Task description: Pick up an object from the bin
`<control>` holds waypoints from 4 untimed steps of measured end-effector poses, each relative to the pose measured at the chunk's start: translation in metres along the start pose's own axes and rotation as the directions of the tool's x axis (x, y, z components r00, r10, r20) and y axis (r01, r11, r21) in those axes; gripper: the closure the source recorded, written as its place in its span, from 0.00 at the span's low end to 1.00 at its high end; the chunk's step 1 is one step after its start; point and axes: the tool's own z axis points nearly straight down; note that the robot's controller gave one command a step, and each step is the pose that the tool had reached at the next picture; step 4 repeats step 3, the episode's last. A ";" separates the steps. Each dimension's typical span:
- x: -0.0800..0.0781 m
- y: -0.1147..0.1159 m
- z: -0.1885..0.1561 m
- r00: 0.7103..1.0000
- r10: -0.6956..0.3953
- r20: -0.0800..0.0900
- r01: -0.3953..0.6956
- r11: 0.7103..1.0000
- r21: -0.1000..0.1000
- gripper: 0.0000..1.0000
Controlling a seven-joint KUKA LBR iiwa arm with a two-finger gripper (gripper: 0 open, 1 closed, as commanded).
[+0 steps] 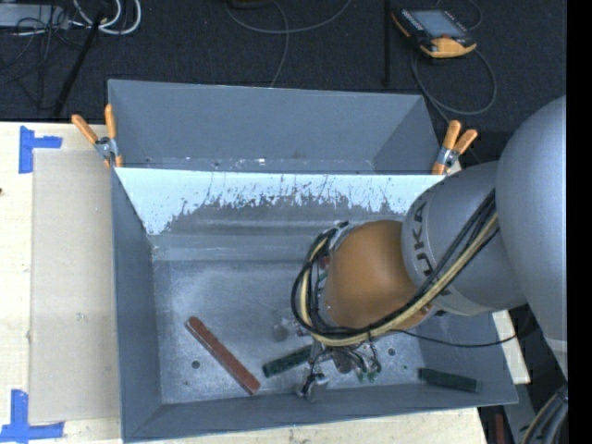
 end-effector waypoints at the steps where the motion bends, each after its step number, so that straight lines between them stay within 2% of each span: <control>1: 0.001 0.000 0.002 1.000 -0.001 -0.009 0.001 1.000 -0.001 1.00; 2: -0.022 -0.014 0.003 0.980 -0.199 -0.009 0.199 0.980 -0.002 1.00; 3: -0.093 0.025 -0.151 0.818 -0.575 0.000 0.575 0.818 -0.002 1.00; 4: -0.093 0.025 -0.151 0.818 -0.575 0.000 0.575 0.818 -0.002 1.00</control>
Offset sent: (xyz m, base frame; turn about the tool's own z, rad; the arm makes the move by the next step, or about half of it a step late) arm 0.0000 0.0000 0.0000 0.0000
